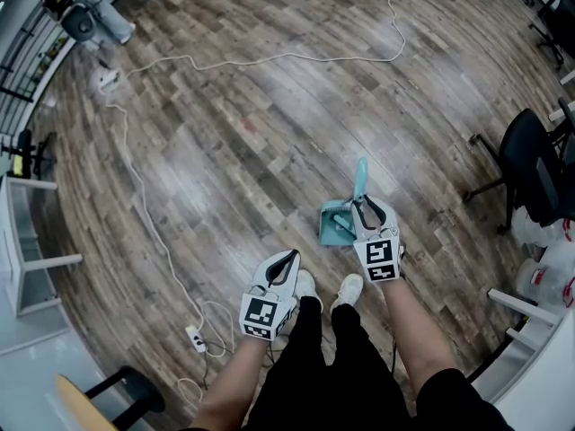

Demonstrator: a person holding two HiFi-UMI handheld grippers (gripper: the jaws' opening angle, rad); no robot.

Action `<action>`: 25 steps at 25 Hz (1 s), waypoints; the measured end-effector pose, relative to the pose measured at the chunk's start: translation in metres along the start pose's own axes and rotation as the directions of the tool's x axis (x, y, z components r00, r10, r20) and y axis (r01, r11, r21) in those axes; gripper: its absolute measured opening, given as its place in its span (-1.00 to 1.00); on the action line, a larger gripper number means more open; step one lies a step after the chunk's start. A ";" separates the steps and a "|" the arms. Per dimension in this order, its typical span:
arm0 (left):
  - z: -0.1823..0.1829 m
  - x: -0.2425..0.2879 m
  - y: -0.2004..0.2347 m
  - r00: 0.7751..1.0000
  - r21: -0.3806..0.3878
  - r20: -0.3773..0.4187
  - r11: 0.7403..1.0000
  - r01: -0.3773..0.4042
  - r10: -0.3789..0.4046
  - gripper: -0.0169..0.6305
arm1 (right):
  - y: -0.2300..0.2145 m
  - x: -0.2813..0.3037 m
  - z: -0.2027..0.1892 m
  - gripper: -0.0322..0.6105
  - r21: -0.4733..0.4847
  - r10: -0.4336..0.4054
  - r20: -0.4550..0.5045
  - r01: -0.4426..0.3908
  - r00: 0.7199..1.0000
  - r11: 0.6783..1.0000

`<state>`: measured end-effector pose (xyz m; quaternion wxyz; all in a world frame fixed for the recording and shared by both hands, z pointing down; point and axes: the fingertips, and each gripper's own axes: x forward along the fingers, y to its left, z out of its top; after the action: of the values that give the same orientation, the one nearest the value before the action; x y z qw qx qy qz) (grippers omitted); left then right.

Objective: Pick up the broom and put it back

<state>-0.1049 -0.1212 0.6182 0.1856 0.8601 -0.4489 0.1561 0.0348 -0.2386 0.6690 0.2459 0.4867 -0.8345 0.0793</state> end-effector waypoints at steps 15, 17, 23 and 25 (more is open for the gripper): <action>-0.008 -0.005 -0.001 1.000 -0.022 0.001 1.000 -0.009 0.009 -0.90 | 0.003 0.000 -0.004 -0.43 -0.018 -0.009 -0.023 0.008 1.000 1.000; -0.010 -0.006 -0.002 1.000 -0.021 0.000 1.000 -0.011 0.011 -0.90 | 0.003 -0.006 -0.002 -0.51 -0.006 -0.014 -0.009 0.014 1.000 1.000; -0.009 -0.010 0.001 1.000 -0.017 0.005 1.000 -0.011 0.011 -0.90 | 0.003 -0.027 0.012 -0.82 0.014 -0.038 0.049 0.038 0.998 0.999; -0.007 -0.010 0.000 1.000 -0.012 0.011 1.000 -0.008 0.008 -0.90 | 0.001 -0.034 0.017 -0.88 0.018 -0.050 0.065 0.049 0.997 0.999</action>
<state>-0.1111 -0.1107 0.6194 0.1878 0.8580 -0.4542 0.1495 0.0424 -0.2183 0.6380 0.2164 0.5114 -0.8292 0.0640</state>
